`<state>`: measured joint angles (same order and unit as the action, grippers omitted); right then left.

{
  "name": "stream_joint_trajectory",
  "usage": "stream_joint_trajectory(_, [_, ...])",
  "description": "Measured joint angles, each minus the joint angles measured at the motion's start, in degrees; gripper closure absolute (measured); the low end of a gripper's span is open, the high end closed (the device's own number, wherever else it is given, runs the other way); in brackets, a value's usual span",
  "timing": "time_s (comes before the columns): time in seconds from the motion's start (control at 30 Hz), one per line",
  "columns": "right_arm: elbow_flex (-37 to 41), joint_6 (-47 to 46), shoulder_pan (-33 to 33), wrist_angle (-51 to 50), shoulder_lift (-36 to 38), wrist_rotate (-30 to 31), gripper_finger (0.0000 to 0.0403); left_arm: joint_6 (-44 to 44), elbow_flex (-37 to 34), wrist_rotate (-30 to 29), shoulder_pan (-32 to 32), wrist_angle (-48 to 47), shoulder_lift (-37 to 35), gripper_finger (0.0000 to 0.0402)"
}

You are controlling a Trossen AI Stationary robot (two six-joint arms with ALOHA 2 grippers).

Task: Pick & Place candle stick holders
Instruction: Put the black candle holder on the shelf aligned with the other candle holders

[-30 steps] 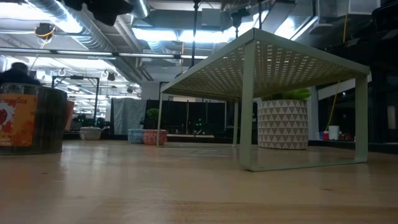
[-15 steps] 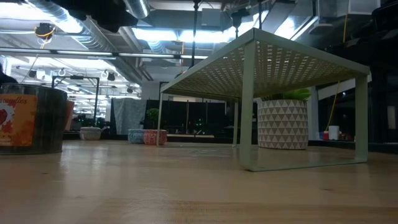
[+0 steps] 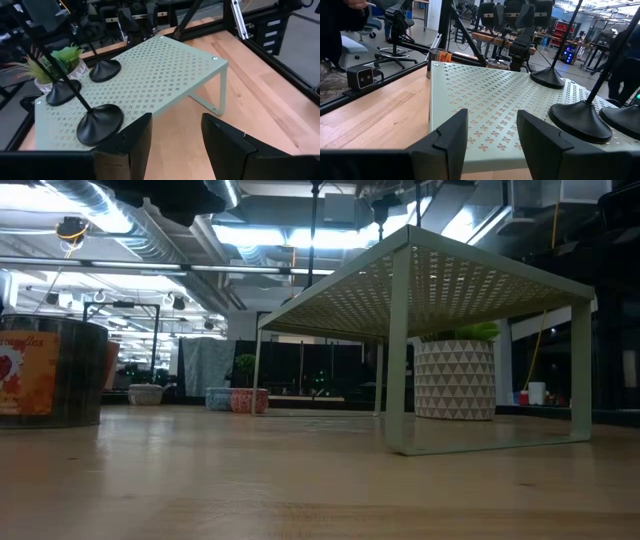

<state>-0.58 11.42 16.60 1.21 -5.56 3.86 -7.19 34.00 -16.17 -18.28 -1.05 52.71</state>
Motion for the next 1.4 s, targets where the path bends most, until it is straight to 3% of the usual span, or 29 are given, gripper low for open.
stream_joint_trajectory(0.37, [0.0, 0.0, 0.0, 0.0, 0.0, 0.0, 0.0231, 4.0, 0.0, -2.4, 0.0, 0.1, -0.1, 0.0236])
stream_joint_trajectory(0.73, [0.0, 0.0, 0.0, 0.0, 0.0, 0.0, 0.0231, 20.1, 0.0, -1.4, -0.4, -6.1, -0.1, 0.0240])
stream_joint_trajectory(0.87, [0.0, 0.0, 0.0, 0.0, 0.0, 0.0, 0.0231, 20.9, 0.0, 1.3, -1.7, -6.4, -0.1, 0.0242])
stream_joint_trajectory(1.1, [0.0, 0.0, 0.0, 0.0, 0.0, 0.0, 0.0231, 22.5, 0.0, 0.0, -2.3, -8.9, -0.1, 0.0241])
stream_joint_trajectory(1.23, [0.0, 0.0, 0.0, 0.0, 0.0, 0.0, 0.0231, 21.9, 2.6, 6.1, -2.4, -18.0, -1.6, 0.0243])
stream_joint_trajectory(1.4, [0.0, 0.0, 0.0, 0.0, 0.0, 0.0, 0.0231, 26.0, 7.5, 4.5, -2.3, -28.8, -2.7, 0.0240])
